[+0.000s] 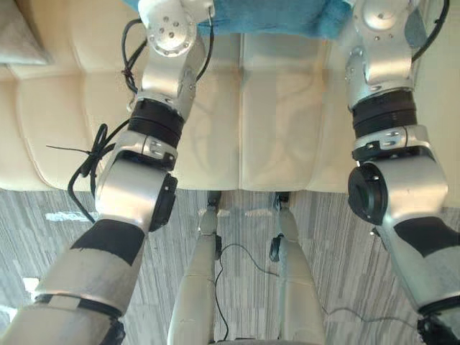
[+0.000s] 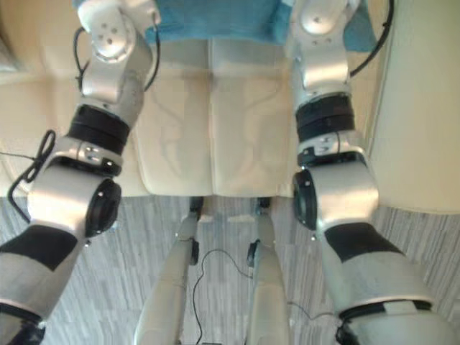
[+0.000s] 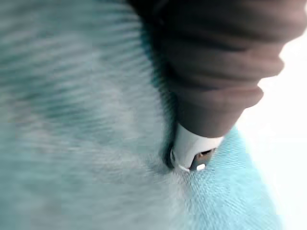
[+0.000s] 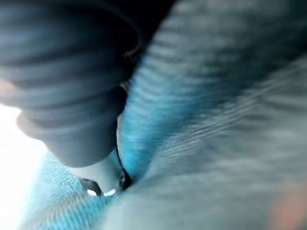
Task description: Pick up cushions and gather them together orderly.
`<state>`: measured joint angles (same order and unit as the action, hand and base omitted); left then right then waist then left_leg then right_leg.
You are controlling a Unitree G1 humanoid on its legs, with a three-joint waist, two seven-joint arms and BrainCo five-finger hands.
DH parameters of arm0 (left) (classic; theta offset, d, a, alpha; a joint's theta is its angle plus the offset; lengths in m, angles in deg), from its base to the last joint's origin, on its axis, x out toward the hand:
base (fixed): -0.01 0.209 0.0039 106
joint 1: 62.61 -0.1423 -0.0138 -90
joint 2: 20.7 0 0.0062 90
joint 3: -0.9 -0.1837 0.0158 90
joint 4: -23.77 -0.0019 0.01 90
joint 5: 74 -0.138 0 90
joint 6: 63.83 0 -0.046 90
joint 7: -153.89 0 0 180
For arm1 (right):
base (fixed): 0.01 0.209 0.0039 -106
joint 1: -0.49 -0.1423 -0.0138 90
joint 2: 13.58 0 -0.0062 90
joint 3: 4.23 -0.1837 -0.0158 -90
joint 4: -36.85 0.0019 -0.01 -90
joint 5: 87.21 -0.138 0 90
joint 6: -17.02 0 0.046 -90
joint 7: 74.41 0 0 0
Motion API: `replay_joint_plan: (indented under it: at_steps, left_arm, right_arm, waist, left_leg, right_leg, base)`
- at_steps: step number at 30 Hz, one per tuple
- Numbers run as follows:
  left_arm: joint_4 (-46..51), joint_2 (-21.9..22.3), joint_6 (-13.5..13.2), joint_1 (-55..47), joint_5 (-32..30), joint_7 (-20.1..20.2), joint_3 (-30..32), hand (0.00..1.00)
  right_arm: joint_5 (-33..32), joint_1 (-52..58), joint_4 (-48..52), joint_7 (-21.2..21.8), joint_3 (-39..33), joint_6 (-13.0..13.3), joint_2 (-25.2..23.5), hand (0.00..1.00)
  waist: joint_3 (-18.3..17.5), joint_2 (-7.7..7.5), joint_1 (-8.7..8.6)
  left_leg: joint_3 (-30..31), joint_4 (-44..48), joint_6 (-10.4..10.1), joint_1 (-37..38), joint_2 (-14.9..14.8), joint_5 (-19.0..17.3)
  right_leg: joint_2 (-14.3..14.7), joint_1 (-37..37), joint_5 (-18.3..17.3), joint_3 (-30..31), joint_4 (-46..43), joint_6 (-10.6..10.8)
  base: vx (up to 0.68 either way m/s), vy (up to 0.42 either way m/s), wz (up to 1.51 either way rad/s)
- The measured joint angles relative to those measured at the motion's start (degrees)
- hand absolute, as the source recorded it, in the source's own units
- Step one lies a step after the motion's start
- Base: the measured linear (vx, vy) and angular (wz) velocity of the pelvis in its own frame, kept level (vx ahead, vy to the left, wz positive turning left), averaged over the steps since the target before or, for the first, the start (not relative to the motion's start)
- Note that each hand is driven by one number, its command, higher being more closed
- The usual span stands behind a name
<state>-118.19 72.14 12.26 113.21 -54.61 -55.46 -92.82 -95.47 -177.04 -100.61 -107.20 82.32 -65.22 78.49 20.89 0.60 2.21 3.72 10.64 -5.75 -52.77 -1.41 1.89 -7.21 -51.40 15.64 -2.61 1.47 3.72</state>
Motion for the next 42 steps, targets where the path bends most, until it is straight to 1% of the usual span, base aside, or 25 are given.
replay_joint_plan:
  at_steps: [2, 4, 6, 9, 12, 15, 17, 19, 20, 21, 22, 23, 25, 26, 28, 29, 31, 33, 34, 36, 39, 40, 41, 42]
  left_arm:
    - [-0.72, 1.02, 0.85, -0.62, 0.12, 0.57, 0.56, 0.0]
    - [-0.54, 2.21, 0.69, -2.41, -0.09, 0.84, 0.59, 0.0]
    - [1.34, 2.03, 0.54, -4.33, -0.13, 0.89, 1.98, 0.0]
    - [5.06, 1.33, 0.5, -7.66, -0.76, 1.01, 3.82, 0.0]
    - [6.55, 0.97, 0.38, -9.99, -1.4, 1.01, 4.55, 0.0]
    - [8.12, 0.65, 0.39, -11.77, -1.4, 1.12, 5.24, 0.0]
    - [8.78, 0.55, 0.39, -13.86, -1.36, 2.01, 6.51, 0.0]
    - [10.17, 0.29, 0.41, -16.95, -1.27, 2.67, 8.01, 0.0]
    - [10.96, 0.24, 0.41, -18.74, -0.64, 3.66, 8.89, 0.0]
    - [11.31, 0.04, 0.4, -20.15, 0.3, 4.49, 9.49, 0.0]
    - [12.48, -0.96, 0.28, -23.07, 2.31, 5.8, 10.74, 0.0]
    - [13.26, -1.51, 0.25, -24.57, 2.88, 6.13, 11.61, 0.0]
    - [16.06, -2.53, -0.32, -29.32, 5.18, 7.23, 14.92, 0.0]
    - [18.21, -3.18, -1.04, -32.45, 6.2, 7.24, 16.56, 0.0]
    - [22.75, -3.72, -2.01, -38.67, 7.52, 7.22, 18.72, 0.0]
    - [26.97, -3.05, -2.19, -45.03, 7.72, 7.22, 19.13, 0.0]
    - [29.4, -1.67, -2.22, -49.55, 7.28, 7.36, 19.06, 0.0]
    - [33.11, 2.57, -2.85, -57.46, 5.96, 7.81, 17.77, 0.0]
    - [34.32, 4.44, -3.14, -61.53, 4.86, 8.7, 16.65, 0.0]
    - [34.73, 8.46, -2.86, -69.07, 1.98, 10.96, 13.05, 0.0]
    - [32.65, 11.37, -1.75, -75.51, -0.91, 13.24, 9.21, 0.0]
    - [29.95, 12.42, -1.1, -78.35, -2.58, 14.96, 7.48, 0.0]
    - [28.72, 12.7, -0.75, -79.48, -3.33, 15.46, 6.82, 0.0]
    - [24.76, 13.66, -0.13, -81.45, -6.31, 16.38, 6.15, 0.0]
  right_arm:
    - [-0.83, 0.72, -0.73, 0.91, 0.47, -0.45, -0.02, 0.0]
    - [-0.8, 3.12, -0.48, 1.77, 0.9, -0.36, -0.54, 0.0]
    - [-1.05, 6.23, 2.33, 2.29, 0.82, 0.06, -1.6, 0.0]
    - [-1.89, 10.31, 6.68, 3.09, 0.08, 2.22, -4.06, 0.0]
    - [-2.57, 12.76, 7.11, 3.72, -0.38, 2.68, -4.58, 0.0]
    - [-3.59, 15.9, 10.02, 5.0, -1.06, 2.63, -4.46, 0.0]
    - [-4.35, 19.16, 12.62, 5.69, -2.44, 2.61, -4.42, 0.0]
    - [-5.57, 22.23, 16.36, 5.9, -4.36, 2.68, -3.86, 0.0]
    - [-6.19, 24.63, 19.36, 6.12, -5.32, 2.75, -2.74, 0.0]
    - [-7.16, 26.81, 21.75, 6.52, -6.18, 3.05, -1.5, 0.0]
    - [-8.86, 30.68, 25.79, 7.46, -7.9, 3.55, 0.25, 0.0]
    - [-9.58, 32.59, 27.89, 7.77, -8.78, 3.85, 0.92, 0.0]
    - [-10.49, 38.76, 33.88, 8.72, -11.35, 5.45, 2.78, 0.0]
    - [-10.45, 42.91, 37.6, 9.36, -12.99, 6.24, 3.51, 0.0]
    - [-10.22, 51.22, 43.42, 10.02, -15.31, 7.42, 3.85, 0.0]
    - [-9.8, 58.65, 46.48, 10.79, -16.49, 7.88, 2.91, 0.0]
    - [-9.67, 63.5, 47.23, 11.5, -16.83, 8.27, 1.49, 0.0]
    - [-9.16, 71.19, 48.05, 12.48, -16.03, 8.29, -2.28, 0.0]
    - [-8.04, 74.67, 48.27, 13.04, -15.0, 8.29, -4.29, 0.0]
    - [-5.4, 81.23, 47.63, 15.09, -12.36, 8.13, -8.29, 0.0]
    - [-2.55, 84.87, 42.28, 17.0, -9.74, 7.86, -11.72, 0.0]
    - [-0.76, 86.64, 37.46, 18.15, -8.69, 7.22, -13.24, 0.0]
    - [-0.47, 87.38, 35.16, 18.5, -8.29, 6.87, -13.86, 0.0]
    - [-0.33, 88.86, 29.48, 19.65, -7.97, 6.02, -15.21, 0.0]
  waist:
    - [0.77, -0.11, -0.09]
    - [0.8, -0.14, -0.08]
    - [0.8, -0.14, -0.1]
    - [0.8, -0.14, -0.13]
    - [0.8, -0.15, -0.12]
    - [0.81, -0.15, -0.24]
    - [0.81, -0.17, -0.31]
    - [0.81, -0.17, -0.6]
    - [0.84, -0.21, -1.04]
    - [0.86, -0.26, -1.22]
    - [0.87, -0.27, -1.53]
    - [0.89, -0.31, -1.66]
    - [0.85, -0.43, -1.92]
    - [0.78, -0.57, -1.91]
    - [0.79, -0.75, -1.93]
    - [0.79, -0.76, -1.87]
    - [0.77, -0.75, -1.88]
    - [0.31, -0.84, -1.78]
    - [-0.26, -0.96, -1.75]
    - [-1.05, -0.96, -1.66]
    - [-1.9, -1.08, -1.3]
    - [-3.66, -1.07, -1.12]
    - [-4.57, -1.13, -0.97]
    - [-5.64, -1.01, -0.66]
  left_leg:
    - [-0.28, 0.83, -0.27, -0.87, -0.34, -0.26]
    - [-1.34, 1.06, -0.4, -1.71, -0.93, -0.36]
    - [-2.13, 1.1, -0.42, -1.74, -1.55, -0.38]
    - [-3.34, 1.1, -0.43, -1.64, -2.66, -0.38]
    - [-4.23, 1.1, -0.48, -1.22, -3.38, -0.39]
    - [-4.99, 1.73, -0.49, -0.96, -3.83, -0.39]
    - [-5.35, 2.27, -0.63, -0.1, -4.26, -0.49]
    - [-5.69, 2.57, -0.65, 1.28, -4.45, -0.5]
    - [-5.78, 2.72, -0.66, 2.22, -4.2, -0.52]
    - [-5.8, 3.06, -0.92, 2.96, -4.15, -0.71]
    - [-5.54, 4.1, -1.12, 4.21, -4.56, -1.15]
    - [-5.5, 4.37, -1.21, 4.89, -4.72, -1.33]
    - [-5.57, 4.45, -1.24, 7.17, -4.97, -1.54]
    - [-5.68, 4.29, -1.33, 8.53, -5.15, -1.66]
    - [-5.74, 3.8, -1.53, 11.12, -5.33, -1.8]
    - [-5.69, 3.74, -1.7, 13.62, -5.51, -2.35]
    - [-5.62, 3.62, -1.75, 15.9, -5.5, -2.75]
    - [-5.47, 3.64, -1.7, 19.33, -5.4, -3.69]
    - [-5.34, 3.66, -1.69, 20.52, -5.28, -3.96]
    - [-5.14, 3.54, -1.45, 23.36, -5.08, -4.25]
    - [-5.27, 3.46, -1.18, 27.0, -5.05, -4.73]
    - [-5.53, 3.43, -0.89, 28.58, -5.11, -4.99]
    - [-5.75, 3.37, -0.78, 29.2, -5.17, -5.07]
    - [-6.47, 3.25, -0.47, 31.48, -5.29, -5.28]
  right_leg:
    - [0.22, -0.51, 0.01, 0.02, -0.04, 0.0]
    - [0.61, -1.29, 0.01, 0.11, -0.02, 0.01]
    - [1.12, -1.54, 0.01, 0.77, -0.01, 0.01]
    - [2.04, -1.84, 0.01, 1.64, -0.03, 0.01]
    - [2.68, -1.83, 0.0, 2.3, -0.17, 0.01]
    - [3.08, -1.83, -0.02, 3.03, -0.77, 0.01]
    - [3.45, -1.7, -0.11, 3.28, -2.36, 0.05]
    - [3.6, -1.31, -0.49, 3.51, -4.22, 0.18]
    - [3.33, -0.23, -1.83, 3.63, -4.61, -0.13]
    - [3.31, 0.59, -2.38, 3.59, -4.96, -0.56]
    - [3.62, 2.2, -3.02, 3.47, -5.53, -0.45]
    - [3.74, 3.0, -3.43, 3.4, -5.77, -0.33]
    - [4.01, 4.96, -4.78, 3.42, -6.34, -0.26]
    - [4.18, 6.08, -5.3, 3.42, -6.54, -0.46]
    - [4.35, 8.0, -5.93, 3.24, -7.34, -0.76]
    - [4.45, 10.06, -7.03, 2.9, -8.57, -0.9]
    - [4.4, 11.58, -7.95, 2.67, -10.18, -1.54]
    - [4.12, 13.92, -10.42, 1.92, -13.17, -1.78]
    - [3.94, 14.65, -11.51, 1.64, -14.34, -1.95]
    - [3.55, 16.87, -13.4, 1.02, -16.44, -1.95]
    - [3.26, 20.0, -15.19, 0.26, -18.09, -2.11]
    - [3.17, 21.55, -16.06, -0.15, -18.54, -2.2]
    - [3.17, 22.01, -16.28, -0.16, -18.71, -2.19]
    - [3.18, 24.24, -16.86, -0.24, -18.82, -2.3]
  base:
    - [0.0, 0.007, -0.06]
    - [-0.01, -0.006, -0.08]
    - [-0.02, -0.015, -0.13]
    - [-0.03, -0.02, -0.14]
    - [-0.03, -0.018, -0.11]
    - [-0.04, -0.009, -0.11]
    - [-0.06, -0.004, -0.14]
    - [-0.05, -0.004, -0.09]
    - [-0.03, -0.007, 0.05]
    - [-0.04, -0.016, 0.07]
    - [-0.03, -0.018, 0.02]
    - [-0.03, -0.029, -0.03]
    - [-0.01, -0.03, -0.05]
    - [0.01, -0.04, -0.07]
    - [0.02, -0.053, -0.05]
    - [0.03, -0.048, -0.01]
    - [0.05, -0.048, 0.04]
    - [0.07, -0.043, 0.11]
    - [0.08, -0.029, 0.17]
    - [0.08, -0.025, 0.2]
    - [0.04, -0.02, 0.14]
    - [0.02, -0.019, 0.09]
    - [0.03, -0.023, 0.07]
    - [0.0, 0.0, 0.0]
